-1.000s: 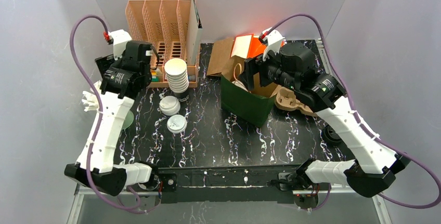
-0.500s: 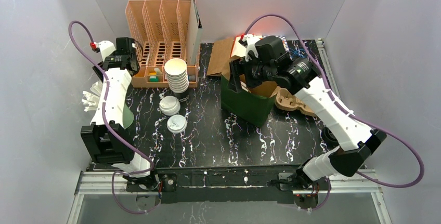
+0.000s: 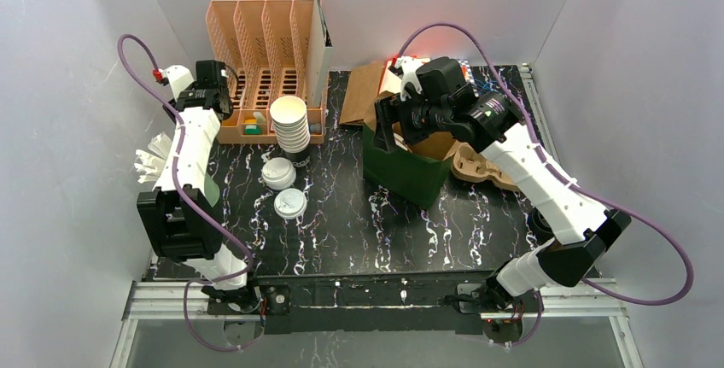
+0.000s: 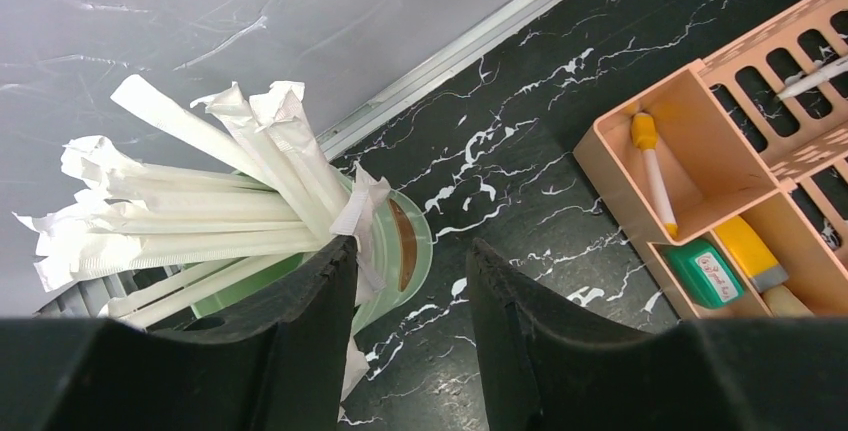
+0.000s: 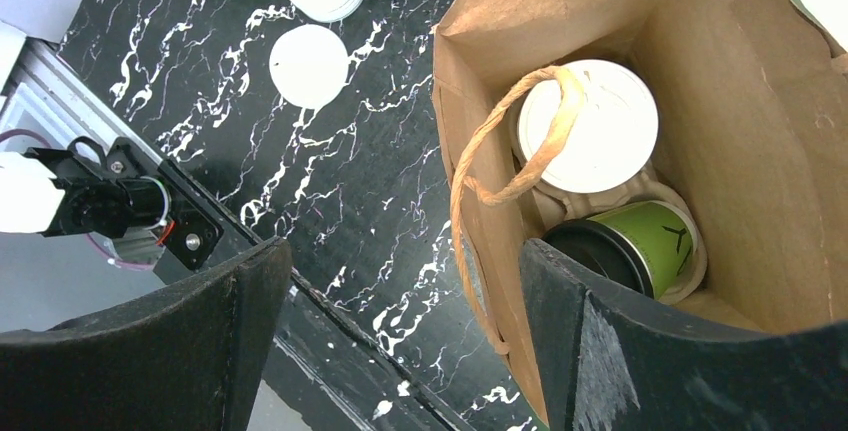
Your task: Pack the takeout coffee
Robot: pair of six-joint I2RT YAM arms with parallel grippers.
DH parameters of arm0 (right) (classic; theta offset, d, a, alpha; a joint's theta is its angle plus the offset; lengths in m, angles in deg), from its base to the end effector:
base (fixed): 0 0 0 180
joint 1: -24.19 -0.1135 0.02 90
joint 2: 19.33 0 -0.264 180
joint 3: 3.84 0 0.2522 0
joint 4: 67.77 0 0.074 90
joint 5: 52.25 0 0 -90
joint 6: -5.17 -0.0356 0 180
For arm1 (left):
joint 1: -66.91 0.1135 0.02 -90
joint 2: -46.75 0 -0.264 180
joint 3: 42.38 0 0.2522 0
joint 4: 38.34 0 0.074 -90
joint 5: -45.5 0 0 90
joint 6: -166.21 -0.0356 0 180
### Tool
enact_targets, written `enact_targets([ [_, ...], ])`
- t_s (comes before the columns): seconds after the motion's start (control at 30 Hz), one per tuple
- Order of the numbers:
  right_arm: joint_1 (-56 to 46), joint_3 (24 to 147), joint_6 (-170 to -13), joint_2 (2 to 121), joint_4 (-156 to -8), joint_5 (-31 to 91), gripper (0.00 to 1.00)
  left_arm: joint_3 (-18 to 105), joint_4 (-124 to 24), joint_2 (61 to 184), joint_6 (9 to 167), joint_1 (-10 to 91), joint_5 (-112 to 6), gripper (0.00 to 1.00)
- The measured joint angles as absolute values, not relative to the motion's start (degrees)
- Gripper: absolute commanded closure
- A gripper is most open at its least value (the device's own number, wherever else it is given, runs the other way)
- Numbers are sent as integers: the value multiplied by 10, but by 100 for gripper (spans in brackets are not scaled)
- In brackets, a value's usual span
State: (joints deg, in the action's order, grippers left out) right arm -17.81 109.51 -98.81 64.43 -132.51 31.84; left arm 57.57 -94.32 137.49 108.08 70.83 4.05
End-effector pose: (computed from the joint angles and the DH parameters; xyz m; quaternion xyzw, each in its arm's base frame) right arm 0.2205 0.2035 0.4375 -0.2376 0.8543 0.2563 0.3847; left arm 0.3366 0.0498 0.3468 -0.4045 0.7599 0.2898 0.4182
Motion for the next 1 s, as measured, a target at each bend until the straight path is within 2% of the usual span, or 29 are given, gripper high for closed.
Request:
enact_targets([
  [0.07,-178,1095,-985,644,-1325,318,8,576,-943,1381,1084,709,45,63],
  [0.2,-178,1095,-981,644,-1325,317,8,576,-944,1383,1092,709,56,95],
  [0.23,-178,1095,-980,644,-1325,317,7,576,-944,1383,1094,709,59,100],
  [0.6,-178,1094,-975,644,-1323,315,7,656,-1007,1363,1118,709,60,100],
  [0.87,-178,1085,-975,644,-1311,311,7,715,-1013,1267,1135,709,51,100],
  [1.0,-178,1085,-975,644,-1305,308,8,706,-963,1191,1179,709,15,100],
])
